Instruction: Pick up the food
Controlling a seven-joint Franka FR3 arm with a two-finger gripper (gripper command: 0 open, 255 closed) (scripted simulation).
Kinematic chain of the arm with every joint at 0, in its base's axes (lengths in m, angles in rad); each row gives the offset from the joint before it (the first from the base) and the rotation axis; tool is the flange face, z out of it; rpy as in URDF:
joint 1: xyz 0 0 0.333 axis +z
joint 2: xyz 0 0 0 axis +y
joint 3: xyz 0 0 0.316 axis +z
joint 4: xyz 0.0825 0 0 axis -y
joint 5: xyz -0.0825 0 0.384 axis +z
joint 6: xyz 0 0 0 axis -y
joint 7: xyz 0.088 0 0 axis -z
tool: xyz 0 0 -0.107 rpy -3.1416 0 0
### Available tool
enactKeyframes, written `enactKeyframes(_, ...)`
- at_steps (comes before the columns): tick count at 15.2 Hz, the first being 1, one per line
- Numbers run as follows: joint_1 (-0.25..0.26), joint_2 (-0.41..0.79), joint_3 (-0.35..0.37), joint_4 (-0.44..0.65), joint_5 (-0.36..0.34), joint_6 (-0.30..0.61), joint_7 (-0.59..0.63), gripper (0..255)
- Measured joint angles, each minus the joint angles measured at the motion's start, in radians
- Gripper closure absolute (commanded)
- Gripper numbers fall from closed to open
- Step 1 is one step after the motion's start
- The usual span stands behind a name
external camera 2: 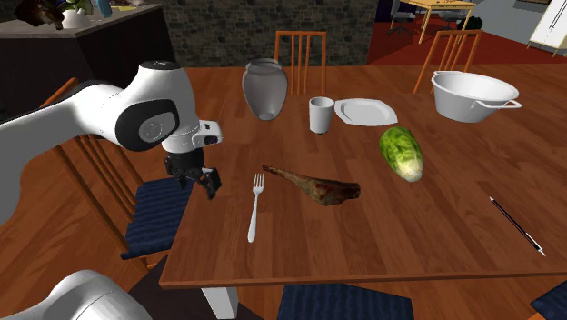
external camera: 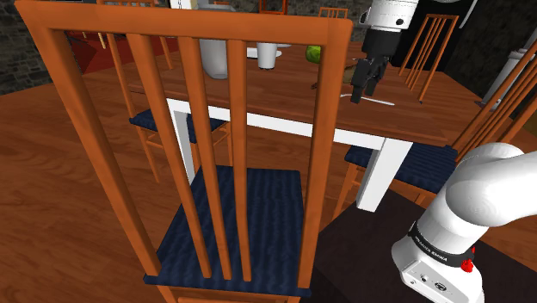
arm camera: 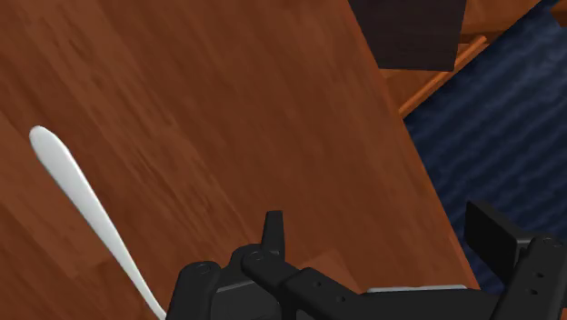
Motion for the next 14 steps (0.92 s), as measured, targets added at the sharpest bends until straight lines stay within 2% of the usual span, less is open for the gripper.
enactKeyframes(3, 0.007, 0.026, -0.032, 0.023, -0.024, -0.01, -0.066, 0)
enactKeyframes(10, 0.051, 0.23, -0.21, 0.189, -0.145, -0.024, -0.471, 0)
enactKeyframes(14, 0.084, 0.389, -0.293, 0.34, -0.18, -0.039, -0.707, 0)
